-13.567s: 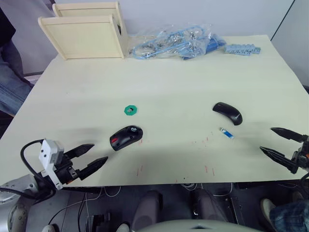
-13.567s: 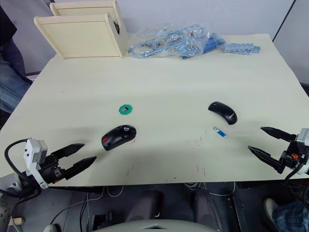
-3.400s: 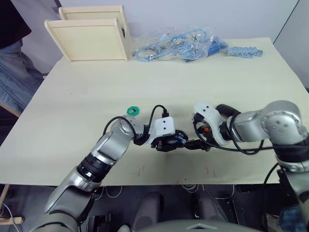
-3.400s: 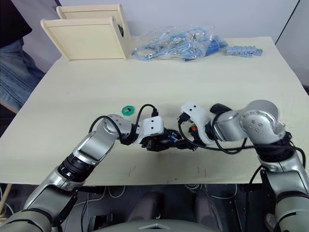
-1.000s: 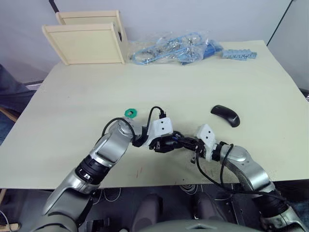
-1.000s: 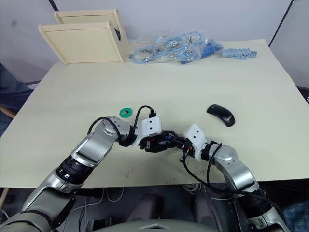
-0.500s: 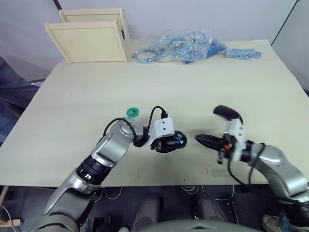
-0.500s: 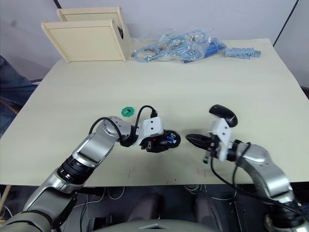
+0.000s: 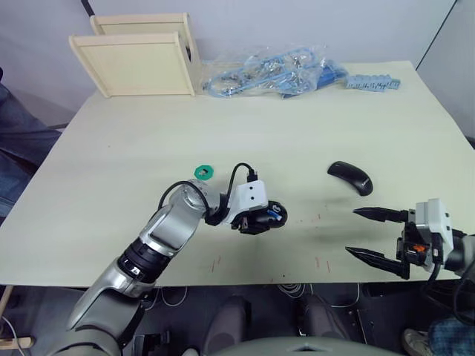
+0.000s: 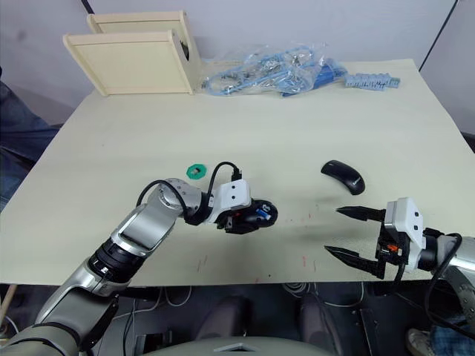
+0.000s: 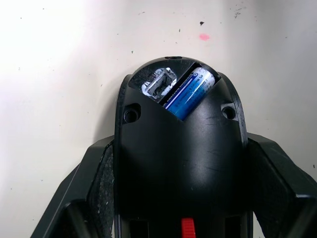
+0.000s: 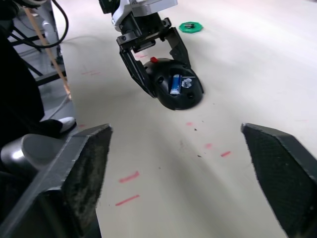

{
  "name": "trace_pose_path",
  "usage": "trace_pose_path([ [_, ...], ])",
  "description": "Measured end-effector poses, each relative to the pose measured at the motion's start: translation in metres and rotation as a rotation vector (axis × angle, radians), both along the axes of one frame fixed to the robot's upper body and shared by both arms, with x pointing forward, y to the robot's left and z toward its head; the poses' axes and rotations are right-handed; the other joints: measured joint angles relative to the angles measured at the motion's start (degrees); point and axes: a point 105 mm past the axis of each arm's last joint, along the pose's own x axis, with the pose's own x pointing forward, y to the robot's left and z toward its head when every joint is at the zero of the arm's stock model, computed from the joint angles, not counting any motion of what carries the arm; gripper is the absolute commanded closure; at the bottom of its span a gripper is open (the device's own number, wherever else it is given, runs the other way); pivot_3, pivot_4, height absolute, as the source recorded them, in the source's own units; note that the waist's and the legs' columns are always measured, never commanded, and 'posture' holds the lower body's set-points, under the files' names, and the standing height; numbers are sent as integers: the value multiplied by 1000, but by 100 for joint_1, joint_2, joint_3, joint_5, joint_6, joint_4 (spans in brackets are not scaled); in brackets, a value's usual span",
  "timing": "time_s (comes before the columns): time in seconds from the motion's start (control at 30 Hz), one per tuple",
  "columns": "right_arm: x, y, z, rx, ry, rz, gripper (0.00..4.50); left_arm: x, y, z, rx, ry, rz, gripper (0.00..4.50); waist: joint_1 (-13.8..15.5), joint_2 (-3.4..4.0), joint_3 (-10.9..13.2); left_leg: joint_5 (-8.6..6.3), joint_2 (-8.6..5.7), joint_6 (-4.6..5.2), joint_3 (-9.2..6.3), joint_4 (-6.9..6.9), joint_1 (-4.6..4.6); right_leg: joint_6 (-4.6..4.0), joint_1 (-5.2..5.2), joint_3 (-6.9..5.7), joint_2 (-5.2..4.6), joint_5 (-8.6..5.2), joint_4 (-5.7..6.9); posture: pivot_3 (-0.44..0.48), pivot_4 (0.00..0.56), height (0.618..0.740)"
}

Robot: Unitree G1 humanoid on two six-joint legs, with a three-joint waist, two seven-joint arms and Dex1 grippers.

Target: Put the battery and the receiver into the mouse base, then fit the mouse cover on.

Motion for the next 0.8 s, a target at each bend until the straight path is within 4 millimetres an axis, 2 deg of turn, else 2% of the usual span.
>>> trace_pose_path([
  [0.23,0,0,-1,4,-14,-16,82,0,0,0,-3,2,-4,1552,0,0,0,0,0,0,0,0,-2,-2,0,0,0,1,-2,0,150,740],
  [0.3,0,0,-1,4,-16,-16,0,0,-1,1,-9,6,-5,538,0,0,0,0,0,0,0,0,-2,-2,0,0,0,1,-2,0,150,740],
  [0.33,0,-1,-1,4,-16,-17,0,0,-1,2,-16,5,-4,204,0,0,0,0,0,0,0,0,-2,-2,0,0,0,1,-2,0,150,740],
  [0.37,0,-1,0,4,-18,-17,0,1,0,2,-25,6,6,91,0,-2,1,0,0,0,-1,0,-3,-2,-1,-1,0,1,-3,0,150,740],
  [0.53,1,-1,-1,4,-20,-19,0,0,1,3,-53,28,20,91,6,-10,12,0,0,0,-2,1,-5,-3,-2,-2,-1,2,-3,0,150,740],
  [0.7,2,-2,-1,5,-26,-22,0,-12,7,8,-75,83,4,91,-17,-28,71,0,2,0,-2,1,-8,-4,-10,0,0,2,3,0,150,740],
  [0.8,2,-2,0,6,-28,-21,0,-20,18,11,-90,120,4,91,-21,-26,105,0,5,0,-4,1,-13,-5,-21,4,1,2,9,0,150,740],
])
